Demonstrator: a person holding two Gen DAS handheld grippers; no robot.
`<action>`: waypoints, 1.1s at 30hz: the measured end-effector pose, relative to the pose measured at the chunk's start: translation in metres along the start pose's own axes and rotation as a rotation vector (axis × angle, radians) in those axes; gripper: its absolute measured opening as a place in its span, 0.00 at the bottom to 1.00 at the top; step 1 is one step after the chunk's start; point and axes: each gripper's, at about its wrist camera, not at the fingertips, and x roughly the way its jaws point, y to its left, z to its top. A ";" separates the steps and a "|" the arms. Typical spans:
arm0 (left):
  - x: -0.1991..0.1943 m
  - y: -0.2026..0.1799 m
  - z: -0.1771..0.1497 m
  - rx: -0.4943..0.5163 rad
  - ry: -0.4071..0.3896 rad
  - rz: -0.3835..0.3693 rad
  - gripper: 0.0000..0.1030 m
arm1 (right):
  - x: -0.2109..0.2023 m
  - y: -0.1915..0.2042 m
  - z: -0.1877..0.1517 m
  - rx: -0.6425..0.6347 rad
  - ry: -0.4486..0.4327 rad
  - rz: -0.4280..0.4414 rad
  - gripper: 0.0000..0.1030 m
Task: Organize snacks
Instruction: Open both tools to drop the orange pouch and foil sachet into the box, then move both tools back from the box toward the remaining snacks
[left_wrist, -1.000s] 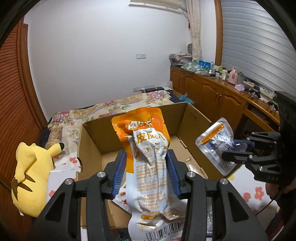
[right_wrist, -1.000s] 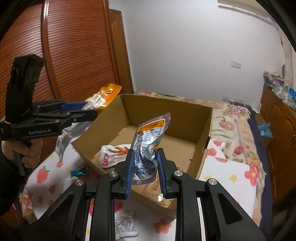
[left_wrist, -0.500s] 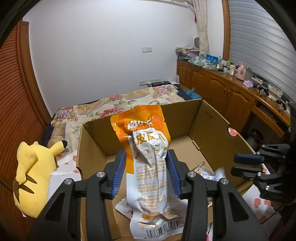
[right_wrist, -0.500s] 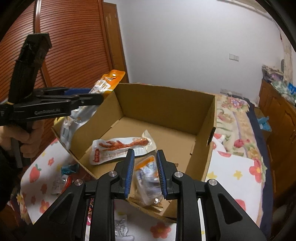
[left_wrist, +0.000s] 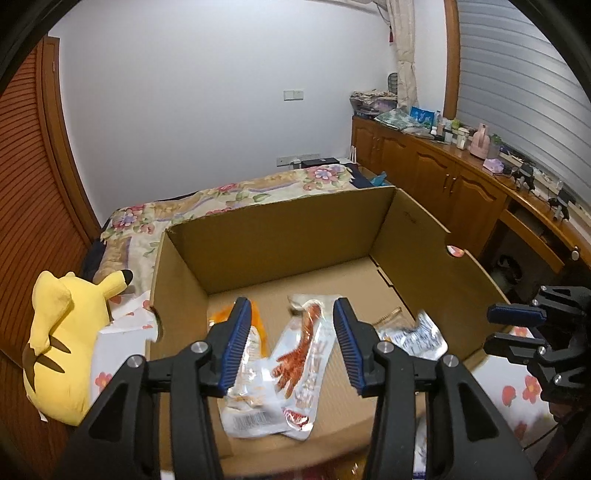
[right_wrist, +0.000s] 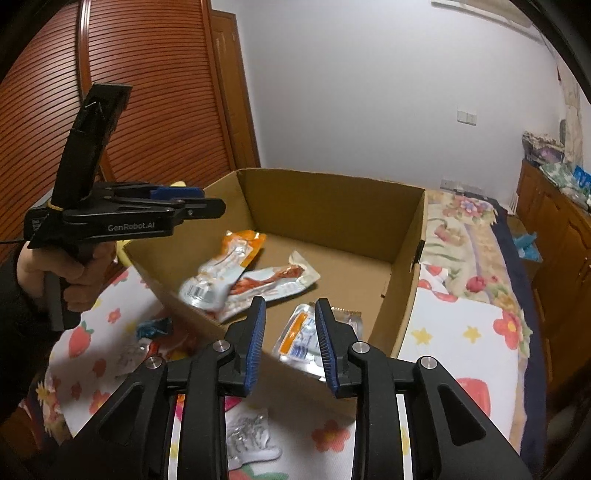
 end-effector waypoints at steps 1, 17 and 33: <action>-0.006 -0.001 -0.003 0.001 -0.005 -0.004 0.44 | -0.004 0.003 -0.001 -0.001 -0.002 -0.001 0.28; -0.087 -0.013 -0.067 0.043 -0.048 -0.047 0.46 | -0.045 0.046 -0.033 0.038 -0.018 -0.012 0.49; -0.086 0.002 -0.152 0.014 0.050 -0.039 0.46 | -0.041 0.069 -0.085 0.071 0.054 -0.038 0.51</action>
